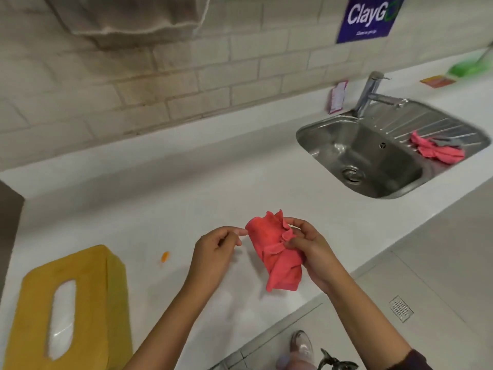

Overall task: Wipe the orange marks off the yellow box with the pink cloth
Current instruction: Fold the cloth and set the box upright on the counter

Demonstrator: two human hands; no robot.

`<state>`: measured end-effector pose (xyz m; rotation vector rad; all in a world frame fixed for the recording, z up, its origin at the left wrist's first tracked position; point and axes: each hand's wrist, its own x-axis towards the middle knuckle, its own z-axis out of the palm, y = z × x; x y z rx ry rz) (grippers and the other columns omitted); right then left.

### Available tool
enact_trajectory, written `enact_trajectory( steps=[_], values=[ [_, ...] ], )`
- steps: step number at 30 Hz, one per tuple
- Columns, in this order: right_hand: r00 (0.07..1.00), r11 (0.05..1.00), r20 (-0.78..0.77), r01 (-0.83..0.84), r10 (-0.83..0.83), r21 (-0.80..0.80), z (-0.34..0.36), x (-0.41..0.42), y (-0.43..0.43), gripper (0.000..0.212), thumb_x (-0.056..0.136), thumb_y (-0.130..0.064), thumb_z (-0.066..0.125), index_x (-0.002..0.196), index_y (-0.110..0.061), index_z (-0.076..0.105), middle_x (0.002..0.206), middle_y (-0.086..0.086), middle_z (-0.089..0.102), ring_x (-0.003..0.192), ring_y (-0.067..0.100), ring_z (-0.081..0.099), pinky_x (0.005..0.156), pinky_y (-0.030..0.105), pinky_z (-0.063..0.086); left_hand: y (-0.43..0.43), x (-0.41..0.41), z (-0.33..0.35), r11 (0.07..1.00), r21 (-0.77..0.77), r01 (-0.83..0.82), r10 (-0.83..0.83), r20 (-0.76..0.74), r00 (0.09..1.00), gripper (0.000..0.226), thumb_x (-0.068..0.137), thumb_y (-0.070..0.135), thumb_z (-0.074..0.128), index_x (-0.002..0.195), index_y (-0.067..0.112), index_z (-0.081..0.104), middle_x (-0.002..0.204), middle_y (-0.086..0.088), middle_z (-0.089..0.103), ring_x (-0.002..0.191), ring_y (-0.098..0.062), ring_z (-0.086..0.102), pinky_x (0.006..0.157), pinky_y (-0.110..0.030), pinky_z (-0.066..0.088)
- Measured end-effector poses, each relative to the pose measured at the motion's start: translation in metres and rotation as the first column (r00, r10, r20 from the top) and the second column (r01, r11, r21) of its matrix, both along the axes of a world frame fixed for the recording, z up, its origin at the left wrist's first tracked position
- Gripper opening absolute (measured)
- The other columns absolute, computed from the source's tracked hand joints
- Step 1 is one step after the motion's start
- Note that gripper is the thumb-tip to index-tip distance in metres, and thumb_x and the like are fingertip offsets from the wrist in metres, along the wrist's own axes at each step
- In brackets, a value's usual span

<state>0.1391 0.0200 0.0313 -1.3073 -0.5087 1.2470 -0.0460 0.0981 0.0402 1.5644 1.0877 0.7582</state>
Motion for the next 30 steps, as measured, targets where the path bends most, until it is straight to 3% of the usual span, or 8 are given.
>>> enact_trajectory(
  steps=[5, 10, 15, 18, 21, 23, 26, 30],
  values=[
    [0.990, 0.990, 0.040, 0.137, -0.136, -0.028, -0.006, 0.078, -0.021, 0.040, 0.082, 0.014, 0.048, 0.112, -0.010, 0.058, 0.095, 0.009, 0.065, 0.085, 0.021, 0.060, 0.073, 0.030, 0.048, -0.005, 0.082, -0.006, 0.997, -0.006, 0.078, -0.078, -0.014, 0.997, 0.040, 0.090, 0.011, 0.049, 0.072, 0.040, 0.071, 0.067, 0.013, 0.065, 0.059, 0.005, 0.055, 0.058, -0.005, 0.041],
    [0.975, 0.983, 0.146, 0.176, -0.168, -0.046, -0.014, 0.168, -0.031, 0.038, 0.081, 0.012, 0.051, 0.106, -0.016, 0.060, 0.097, 0.008, 0.067, 0.083, 0.021, 0.063, 0.068, 0.030, 0.049, -0.016, 0.162, -0.015, 0.995, -0.026, 0.096, -0.097, -0.027, 0.995, 0.036, 0.091, 0.015, 0.049, 0.075, 0.039, 0.071, 0.071, 0.010, 0.065, 0.061, 0.006, 0.056, 0.058, -0.003, 0.041],
    [0.959, 0.985, 0.255, 0.149, -0.122, -0.087, -0.028, 0.253, -0.019, 0.034, 0.082, 0.008, 0.051, 0.103, -0.018, 0.060, 0.099, 0.009, 0.067, 0.082, 0.022, 0.062, 0.072, 0.032, 0.049, -0.023, 0.231, -0.025, 0.995, -0.046, 0.085, -0.087, -0.041, 0.995, 0.037, 0.091, 0.015, 0.049, 0.075, 0.039, 0.070, 0.073, 0.009, 0.065, 0.063, 0.006, 0.057, 0.059, -0.003, 0.042],
    [0.959, 0.990, 0.277, 0.097, -0.065, -0.104, -0.038, 0.279, 0.004, 0.033, 0.083, 0.008, 0.051, 0.101, -0.020, 0.059, 0.097, 0.005, 0.066, 0.075, 0.015, 0.061, 0.070, 0.026, 0.048, -0.022, 0.254, -0.031, 0.997, -0.060, 0.054, -0.057, -0.047, 0.997, 0.038, 0.091, 0.012, 0.048, 0.075, 0.039, 0.071, 0.073, 0.009, 0.065, 0.060, 0.006, 0.055, 0.059, -0.006, 0.043],
    [0.944, 0.987, 0.325, 0.008, 0.046, -0.162, -0.053, 0.284, 0.029, 0.032, 0.083, 0.003, 0.051, 0.109, -0.015, 0.058, 0.095, 0.004, 0.066, 0.074, 0.013, 0.061, 0.071, 0.026, 0.048, -0.017, 0.266, -0.034, 0.997, -0.071, 0.016, -0.020, -0.058, 0.998, 0.038, 0.090, 0.011, 0.048, 0.074, 0.037, 0.071, 0.070, 0.011, 0.065, 0.057, 0.006, 0.054, 0.054, -0.005, 0.041],
    [0.851, 0.973, 0.501, -0.043, 0.154, -0.226, -0.062, 0.285, 0.042, 0.031, 0.084, -0.005, 0.053, 0.113, -0.015, 0.057, 0.102, 0.003, 0.066, 0.082, 0.014, 0.060, 0.074, 0.025, 0.047, -0.014, 0.272, -0.037, 0.997, -0.077, -0.006, 0.001, -0.064, 0.998, 0.039, 0.089, 0.010, 0.048, 0.073, 0.037, 0.071, 0.067, 0.012, 0.065, 0.056, 0.006, 0.053, 0.053, -0.005, 0.040],
    [0.546, 0.934, 0.773, -0.058, 0.324, -0.352, -0.070, 0.284, 0.051, 0.034, 0.083, -0.013, 0.051, 0.115, -0.022, 0.058, 0.114, -0.003, 0.064, 0.103, 0.021, 0.055, 0.086, 0.031, 0.045, -0.009, 0.277, -0.041, 0.996, -0.087, -0.018, 0.011, -0.078, 0.997, 0.038, 0.089, 0.011, 0.048, 0.073, 0.038, 0.071, 0.069, 0.011, 0.065, 0.054, 0.006, 0.052, 0.052, -0.005, 0.038],
    [0.226, 0.884, 0.859, -0.020, 0.459, -0.467, -0.066, 0.273, 0.053, 0.055, 0.075, -0.014, 0.056, 0.128, -0.025, 0.049, 0.130, -0.001, 0.051, 0.113, 0.030, 0.041, 0.094, 0.041, 0.033, -0.002, 0.275, -0.042, 0.996, -0.084, -0.033, 0.024, -0.099, 0.995, 0.038, 0.090, 0.013, 0.047, 0.074, 0.038, 0.070, 0.071, 0.011, 0.065, 0.057, 0.006, 0.054, 0.051, -0.003, 0.038]
  ],
)
